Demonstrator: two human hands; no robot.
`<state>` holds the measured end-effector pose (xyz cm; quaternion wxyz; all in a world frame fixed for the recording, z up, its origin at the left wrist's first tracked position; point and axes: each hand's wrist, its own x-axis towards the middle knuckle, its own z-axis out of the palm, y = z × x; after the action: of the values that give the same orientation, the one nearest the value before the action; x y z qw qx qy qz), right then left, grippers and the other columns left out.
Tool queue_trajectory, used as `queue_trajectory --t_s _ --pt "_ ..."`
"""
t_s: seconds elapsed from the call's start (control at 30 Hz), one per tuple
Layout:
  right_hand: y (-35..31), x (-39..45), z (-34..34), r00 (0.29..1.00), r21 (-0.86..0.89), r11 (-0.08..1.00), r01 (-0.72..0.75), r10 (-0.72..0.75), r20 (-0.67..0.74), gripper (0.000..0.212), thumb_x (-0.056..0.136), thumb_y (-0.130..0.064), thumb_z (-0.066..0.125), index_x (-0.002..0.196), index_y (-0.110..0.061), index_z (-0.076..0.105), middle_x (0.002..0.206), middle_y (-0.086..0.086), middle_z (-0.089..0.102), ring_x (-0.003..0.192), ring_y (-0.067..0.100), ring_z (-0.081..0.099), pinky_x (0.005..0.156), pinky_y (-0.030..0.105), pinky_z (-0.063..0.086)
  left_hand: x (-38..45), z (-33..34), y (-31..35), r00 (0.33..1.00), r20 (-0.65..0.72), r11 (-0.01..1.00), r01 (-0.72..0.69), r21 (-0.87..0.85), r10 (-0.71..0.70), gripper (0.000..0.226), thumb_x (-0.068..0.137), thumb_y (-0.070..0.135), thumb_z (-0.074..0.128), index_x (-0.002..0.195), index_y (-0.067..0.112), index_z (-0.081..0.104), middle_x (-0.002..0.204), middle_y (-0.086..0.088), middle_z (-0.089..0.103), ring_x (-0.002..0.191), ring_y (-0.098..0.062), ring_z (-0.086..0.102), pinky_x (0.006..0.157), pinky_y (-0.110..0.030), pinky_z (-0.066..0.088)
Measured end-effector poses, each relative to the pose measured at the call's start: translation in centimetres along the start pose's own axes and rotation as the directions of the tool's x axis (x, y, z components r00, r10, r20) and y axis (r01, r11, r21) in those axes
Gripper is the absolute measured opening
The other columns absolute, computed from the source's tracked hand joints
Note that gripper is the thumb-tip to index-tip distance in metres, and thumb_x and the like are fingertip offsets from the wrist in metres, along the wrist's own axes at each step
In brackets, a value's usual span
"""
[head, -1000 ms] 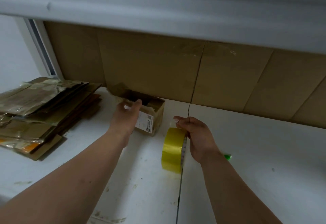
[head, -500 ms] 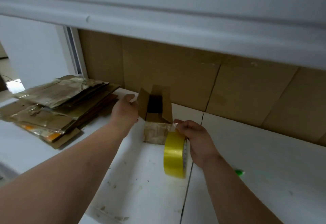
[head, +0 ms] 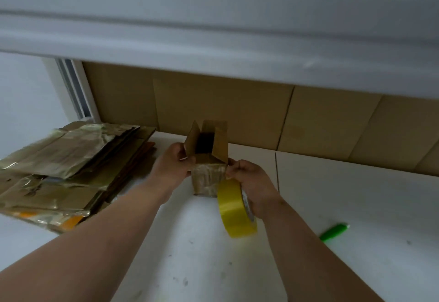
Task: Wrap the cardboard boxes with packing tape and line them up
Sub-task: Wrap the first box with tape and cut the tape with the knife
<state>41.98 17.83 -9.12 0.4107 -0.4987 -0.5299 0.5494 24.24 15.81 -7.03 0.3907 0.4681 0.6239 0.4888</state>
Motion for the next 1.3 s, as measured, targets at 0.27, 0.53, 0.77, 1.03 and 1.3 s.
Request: queue_trajectory --t_s 0.27,0.53,0.77,1.03,1.3 --pt "-1.7 1.7 3.5 0.999 -0.142 0.990 0.012 -0.016 -0.029 0.005 0.093 -0.011 0.062 0.091 -0.013 0.067 0.111 -0.004 0.063 0.105 0.019 0.060 0.097 0.034 0.047 5.6 -4.2 -1.9 0.999 -0.030 0.975 -0.017 0.220 0.024 0.026 0.097 0.026 0.056 0.122 0.021 0.064 0.106 -0.008 0.070 0.097 -0.026 0.068 0.090 -0.050 0.057" --pt "-0.7 -0.5 3.3 0.973 -0.134 0.990 0.049 -0.077 -0.216 0.016 0.095 -0.021 0.063 0.080 -0.016 0.067 0.098 0.006 0.071 0.099 0.027 0.065 0.087 0.037 0.049 4.3 -5.2 -2.1 1.000 -0.002 0.973 -0.021 0.229 0.022 0.067 0.087 0.040 0.067 0.147 0.031 0.038 0.121 0.002 0.063 0.110 -0.025 0.062 0.094 -0.047 0.052" --pt "-0.6 -3.0 5.2 0.968 -0.208 0.976 0.071 -0.117 -0.221 0.020 0.097 -0.020 0.060 0.083 -0.005 0.062 0.090 -0.009 0.076 0.087 0.025 0.067 0.076 0.037 0.051 3.9 -6.0 -2.6 0.994 0.018 0.929 -0.107 0.353 0.108 0.049 0.095 0.028 0.059 0.142 0.031 0.045 0.119 0.001 0.067 0.109 -0.023 0.063 0.078 -0.033 0.048" --pt "-0.8 -5.2 5.9 0.972 -0.221 0.973 0.069 -0.115 -0.203 0.017 0.096 -0.020 0.060 0.081 -0.018 0.069 0.093 -0.005 0.074 0.092 0.020 0.068 0.088 0.043 0.055 1.0 -6.3 -1.2 0.998 -0.029 0.947 -0.036 0.319 0.048 0.076 0.098 0.043 0.055 0.158 0.025 0.013 0.142 -0.003 0.054 0.130 -0.027 0.051 0.102 -0.035 0.041" --pt "-1.2 -6.9 7.7 0.979 -0.227 0.962 0.154 -0.179 -0.093 0.022 0.095 -0.023 0.062 0.087 -0.002 0.062 0.097 0.023 0.067 0.075 0.019 0.058 0.067 0.030 0.044 -3.5 -9.0 -2.1 0.980 -0.101 0.896 -0.113 0.429 0.173 0.053 0.097 0.022 0.058 0.148 0.016 0.043 0.133 -0.006 0.061 0.124 -0.027 0.056 0.102 -0.030 0.040"
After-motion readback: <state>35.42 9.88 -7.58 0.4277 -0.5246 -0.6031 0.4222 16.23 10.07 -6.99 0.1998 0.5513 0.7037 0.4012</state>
